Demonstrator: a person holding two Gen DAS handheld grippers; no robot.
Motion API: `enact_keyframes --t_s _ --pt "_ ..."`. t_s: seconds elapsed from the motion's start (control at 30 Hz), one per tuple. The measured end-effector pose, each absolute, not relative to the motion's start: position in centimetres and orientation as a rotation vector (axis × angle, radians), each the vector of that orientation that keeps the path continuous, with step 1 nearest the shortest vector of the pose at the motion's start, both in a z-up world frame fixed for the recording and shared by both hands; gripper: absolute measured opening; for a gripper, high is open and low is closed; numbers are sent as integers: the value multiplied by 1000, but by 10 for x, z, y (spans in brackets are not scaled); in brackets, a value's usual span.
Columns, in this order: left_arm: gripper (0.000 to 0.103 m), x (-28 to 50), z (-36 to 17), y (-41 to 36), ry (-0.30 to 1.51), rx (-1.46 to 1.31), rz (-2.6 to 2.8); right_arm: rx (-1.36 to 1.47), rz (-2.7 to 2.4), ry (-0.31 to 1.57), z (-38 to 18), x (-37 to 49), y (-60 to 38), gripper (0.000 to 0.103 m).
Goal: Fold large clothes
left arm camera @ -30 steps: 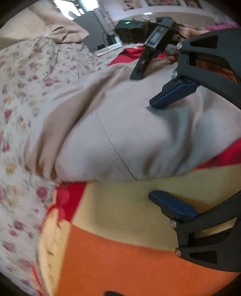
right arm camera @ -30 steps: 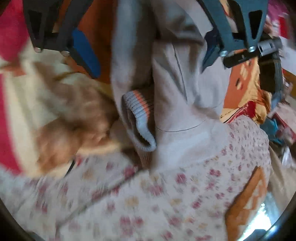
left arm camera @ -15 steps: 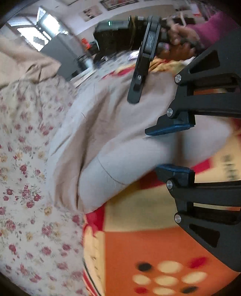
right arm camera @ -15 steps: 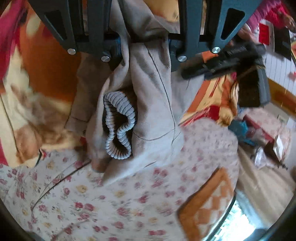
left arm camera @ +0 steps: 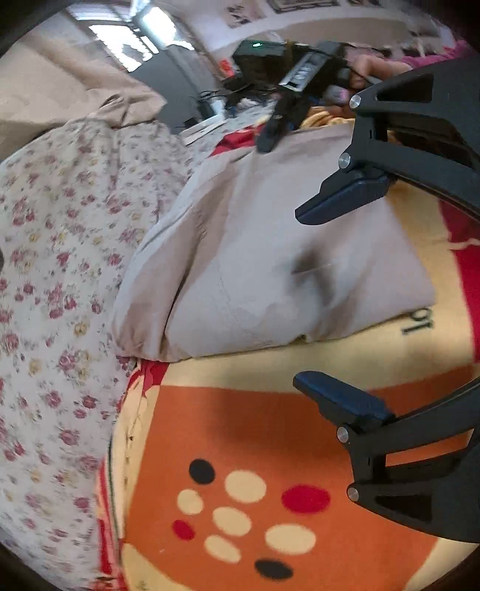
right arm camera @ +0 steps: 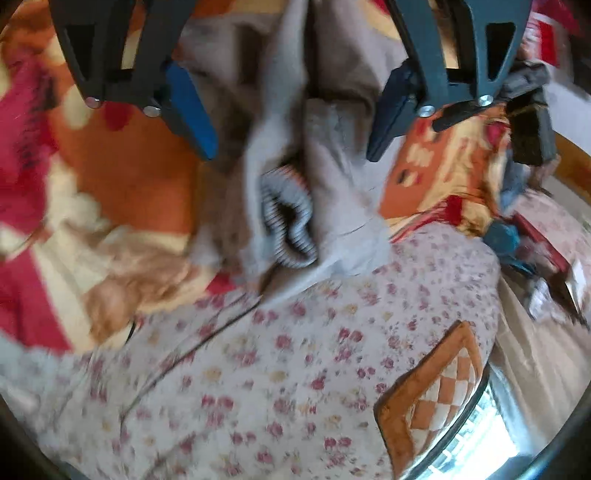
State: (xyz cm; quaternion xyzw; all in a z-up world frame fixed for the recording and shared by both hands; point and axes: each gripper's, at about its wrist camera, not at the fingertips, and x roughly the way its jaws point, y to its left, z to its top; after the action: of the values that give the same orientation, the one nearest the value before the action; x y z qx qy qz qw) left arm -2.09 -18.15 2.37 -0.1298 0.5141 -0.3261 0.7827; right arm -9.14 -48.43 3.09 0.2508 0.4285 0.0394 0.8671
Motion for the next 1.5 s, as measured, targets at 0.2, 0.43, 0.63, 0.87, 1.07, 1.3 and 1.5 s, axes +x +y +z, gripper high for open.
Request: enact_keyframes --t_s 0.2,0.43,0.63,0.87,1.07,1.3,1.5 --pt "82 -3 -5 -201 1162 -295 -659 459 171 959 12 -73 -472 60" --pt "93 8 -27 -225 1227 -269 -730 527 9 949 -26 -70 -511 79" --pt "103 10 -32 -256 1198 -121 -736 619 261 1043 -42 -49 -500 72" --pt "25 21 25 -244 1176 -223 -797 777 337 1013 -15 -41 -504 38" --pt "25 -16 78 -195 1148 -213 -832 795 522 969 25 -82 -463 37" --pt "43 -51 15 -169 1304 -87 -636 618 301 1103 -12 -122 -441 61" --pt "46 -59 53 -175 1091 -45 -579 548 239 924 47 -122 -450 72"
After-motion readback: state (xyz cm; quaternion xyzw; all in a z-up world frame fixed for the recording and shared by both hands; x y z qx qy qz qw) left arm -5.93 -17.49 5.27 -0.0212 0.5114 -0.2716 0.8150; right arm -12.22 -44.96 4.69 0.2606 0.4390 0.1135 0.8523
